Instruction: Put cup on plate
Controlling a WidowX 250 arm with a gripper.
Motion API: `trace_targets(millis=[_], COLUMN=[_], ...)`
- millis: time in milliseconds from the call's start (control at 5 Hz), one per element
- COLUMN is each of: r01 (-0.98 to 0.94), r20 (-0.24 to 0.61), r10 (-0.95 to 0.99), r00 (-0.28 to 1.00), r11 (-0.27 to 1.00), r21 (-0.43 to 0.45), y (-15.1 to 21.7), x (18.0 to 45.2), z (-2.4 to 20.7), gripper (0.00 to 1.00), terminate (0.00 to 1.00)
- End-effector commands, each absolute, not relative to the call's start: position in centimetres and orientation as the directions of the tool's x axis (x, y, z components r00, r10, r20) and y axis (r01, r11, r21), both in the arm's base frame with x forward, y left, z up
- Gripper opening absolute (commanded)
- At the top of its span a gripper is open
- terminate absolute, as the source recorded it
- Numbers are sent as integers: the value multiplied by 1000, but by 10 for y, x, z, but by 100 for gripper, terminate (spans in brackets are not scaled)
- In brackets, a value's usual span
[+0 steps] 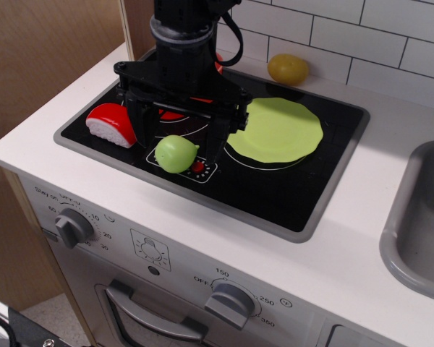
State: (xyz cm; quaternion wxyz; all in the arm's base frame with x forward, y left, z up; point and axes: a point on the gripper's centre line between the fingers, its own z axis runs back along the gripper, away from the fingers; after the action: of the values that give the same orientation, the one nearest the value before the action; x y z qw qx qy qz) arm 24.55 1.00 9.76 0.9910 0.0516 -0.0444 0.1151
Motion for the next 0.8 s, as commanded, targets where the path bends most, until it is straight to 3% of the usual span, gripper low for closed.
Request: trace_targets(millis=[0, 400, 600], r01=[-233, -193, -206], r20=[100, 165, 185], r10=[224, 182, 201], r00=[970, 969, 962], r11=[968, 980, 979], r21=[92, 51, 8], y=[10, 49, 71], x=[246, 256, 280], z=[98, 125, 129], gripper=[100, 100, 100], terminate=[0, 0, 0])
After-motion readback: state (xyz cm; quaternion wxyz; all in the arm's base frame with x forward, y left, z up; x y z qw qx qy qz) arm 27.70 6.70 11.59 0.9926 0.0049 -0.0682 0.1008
